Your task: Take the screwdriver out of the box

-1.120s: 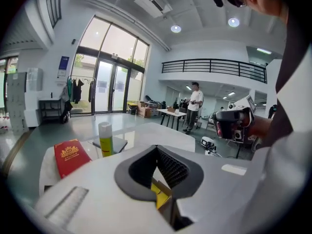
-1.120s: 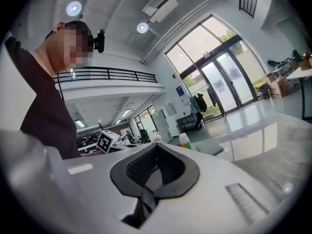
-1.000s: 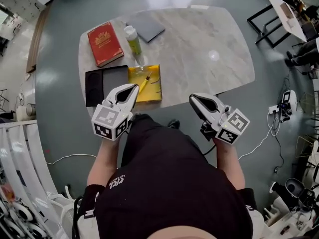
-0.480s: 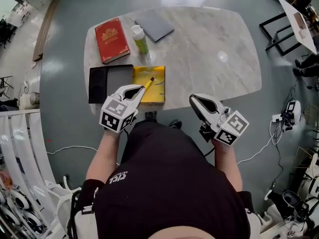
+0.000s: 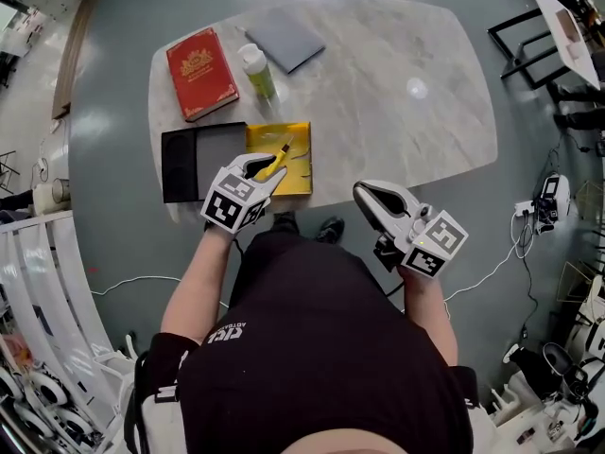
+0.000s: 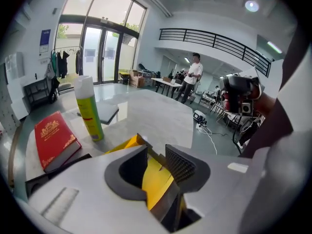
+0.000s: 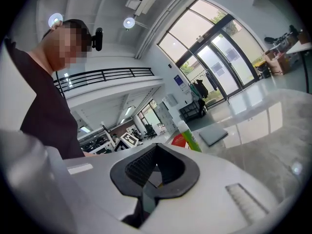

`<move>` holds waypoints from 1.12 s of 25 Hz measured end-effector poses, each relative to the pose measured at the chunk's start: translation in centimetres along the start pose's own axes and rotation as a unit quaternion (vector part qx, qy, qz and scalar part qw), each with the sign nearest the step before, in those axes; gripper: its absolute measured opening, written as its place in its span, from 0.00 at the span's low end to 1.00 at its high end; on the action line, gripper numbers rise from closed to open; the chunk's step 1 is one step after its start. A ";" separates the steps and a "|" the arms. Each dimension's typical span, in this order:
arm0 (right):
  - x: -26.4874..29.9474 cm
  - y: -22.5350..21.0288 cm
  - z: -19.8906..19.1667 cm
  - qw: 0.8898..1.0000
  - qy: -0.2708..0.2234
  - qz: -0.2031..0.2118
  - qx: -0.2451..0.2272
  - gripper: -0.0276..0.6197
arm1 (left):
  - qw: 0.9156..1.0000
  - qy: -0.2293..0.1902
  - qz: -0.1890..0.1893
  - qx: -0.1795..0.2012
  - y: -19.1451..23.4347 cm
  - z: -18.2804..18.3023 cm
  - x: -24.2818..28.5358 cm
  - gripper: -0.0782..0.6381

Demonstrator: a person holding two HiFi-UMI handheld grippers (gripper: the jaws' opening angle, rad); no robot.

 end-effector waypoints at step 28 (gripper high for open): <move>-1.0 1.2 -3.5 0.996 -0.012 -0.081 0.043 0.06 | 0.989 0.150 -0.012 0.009 4.1 -5.0 9.6 0.31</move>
Point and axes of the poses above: the fingertips, and each gripper's own axes: x forward along the fingers, y to its left, z out of its top, the point moved 7 cm from there along -x, backward along the fingers, and after that the axes turned 4 degrees about z, right-handed, at the moved point
